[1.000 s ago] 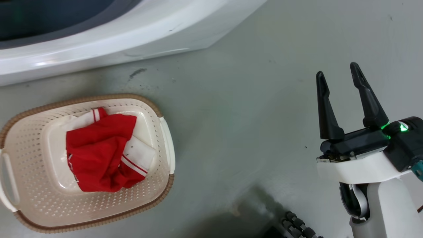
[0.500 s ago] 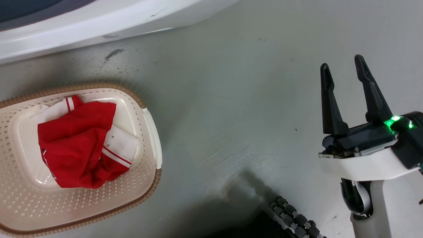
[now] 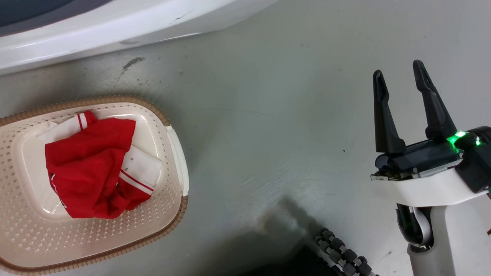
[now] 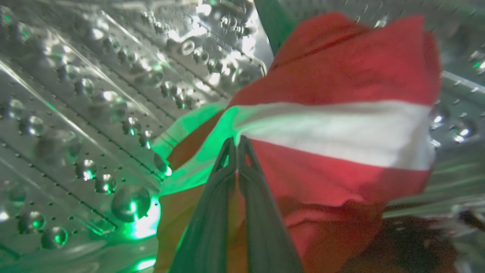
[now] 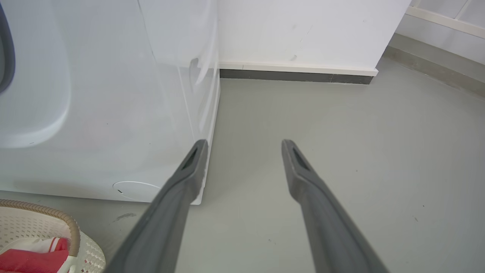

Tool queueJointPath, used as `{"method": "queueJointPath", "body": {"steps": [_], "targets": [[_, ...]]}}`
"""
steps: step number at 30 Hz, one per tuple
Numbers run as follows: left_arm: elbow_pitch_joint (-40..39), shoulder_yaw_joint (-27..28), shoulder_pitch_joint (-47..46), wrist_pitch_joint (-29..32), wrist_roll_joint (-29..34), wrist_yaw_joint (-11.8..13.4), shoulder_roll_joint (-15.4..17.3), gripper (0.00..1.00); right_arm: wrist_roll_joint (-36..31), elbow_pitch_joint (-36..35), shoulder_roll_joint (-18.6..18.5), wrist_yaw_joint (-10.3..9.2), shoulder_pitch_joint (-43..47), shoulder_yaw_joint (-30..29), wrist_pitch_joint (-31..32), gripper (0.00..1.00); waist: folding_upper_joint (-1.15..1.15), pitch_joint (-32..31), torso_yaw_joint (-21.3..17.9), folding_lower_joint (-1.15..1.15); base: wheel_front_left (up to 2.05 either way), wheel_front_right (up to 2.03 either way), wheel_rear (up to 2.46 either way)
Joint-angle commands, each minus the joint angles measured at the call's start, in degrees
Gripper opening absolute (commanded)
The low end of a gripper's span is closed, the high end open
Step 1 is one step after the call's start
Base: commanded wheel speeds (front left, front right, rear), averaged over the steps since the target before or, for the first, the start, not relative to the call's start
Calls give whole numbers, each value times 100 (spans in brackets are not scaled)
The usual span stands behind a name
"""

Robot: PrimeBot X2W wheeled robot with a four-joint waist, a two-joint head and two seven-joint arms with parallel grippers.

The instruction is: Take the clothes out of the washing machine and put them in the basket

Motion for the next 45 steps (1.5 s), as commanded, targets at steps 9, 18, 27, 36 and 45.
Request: {"method": "queueJointPath", "body": {"steps": [9,18,27,36,45], "targets": [[212,-29,200,-986,-289,14,-280,0,-114,84,14,-6,-16,-27,-12,100,0,-337,147,-1,0,0,0],[332,3,1102,-2260,-776,14,-807,0,-387,211,12,-6,210,-92,-11,100,0,-1104,529,-1,0,0,0],[196,-198,2358,-3427,-1130,14,-1238,0,-694,373,10,-6,588,-134,-11,100,0,-2015,942,-1,0,0,0],[-170,-281,3408,-4111,-1331,18,-1495,0,-922,486,9,-5,984,-111,-11,100,0,-2817,1229,-1,0,0,0],[-1441,-195,4540,-4214,-1228,230,-1485,0,-999,572,10,-6,1409,-124,-11,100,0,-3560,1483,-1,0,0,0]]}}
